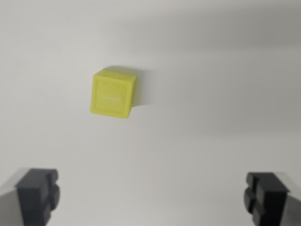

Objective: Pick yellow cube

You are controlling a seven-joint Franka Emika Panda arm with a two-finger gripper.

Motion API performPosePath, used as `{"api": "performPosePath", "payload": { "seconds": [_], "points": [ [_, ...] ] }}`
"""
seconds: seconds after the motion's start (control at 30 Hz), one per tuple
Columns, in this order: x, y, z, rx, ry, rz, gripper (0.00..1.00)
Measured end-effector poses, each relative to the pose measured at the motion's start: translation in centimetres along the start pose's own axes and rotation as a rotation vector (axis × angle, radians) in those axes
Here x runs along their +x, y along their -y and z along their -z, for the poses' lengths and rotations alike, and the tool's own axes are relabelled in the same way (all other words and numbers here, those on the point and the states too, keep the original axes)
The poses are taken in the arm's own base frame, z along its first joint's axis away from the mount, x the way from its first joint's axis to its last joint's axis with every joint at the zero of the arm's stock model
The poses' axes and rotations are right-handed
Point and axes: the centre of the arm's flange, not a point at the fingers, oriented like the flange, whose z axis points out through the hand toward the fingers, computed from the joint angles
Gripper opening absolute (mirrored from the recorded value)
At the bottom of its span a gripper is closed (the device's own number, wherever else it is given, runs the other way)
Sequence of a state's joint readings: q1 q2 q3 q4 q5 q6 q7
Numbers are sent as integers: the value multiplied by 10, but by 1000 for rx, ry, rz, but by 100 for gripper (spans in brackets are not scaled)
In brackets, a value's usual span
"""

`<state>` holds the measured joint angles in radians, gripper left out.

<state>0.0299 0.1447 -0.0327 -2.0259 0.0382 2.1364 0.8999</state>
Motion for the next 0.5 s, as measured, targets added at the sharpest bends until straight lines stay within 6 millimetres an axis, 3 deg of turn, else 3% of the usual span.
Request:
{"api": "performPosePath", "payload": {
  "seconds": [0.5],
  "points": [
    [-7,4,-25,1,-5,-20,100]
  ]
}}
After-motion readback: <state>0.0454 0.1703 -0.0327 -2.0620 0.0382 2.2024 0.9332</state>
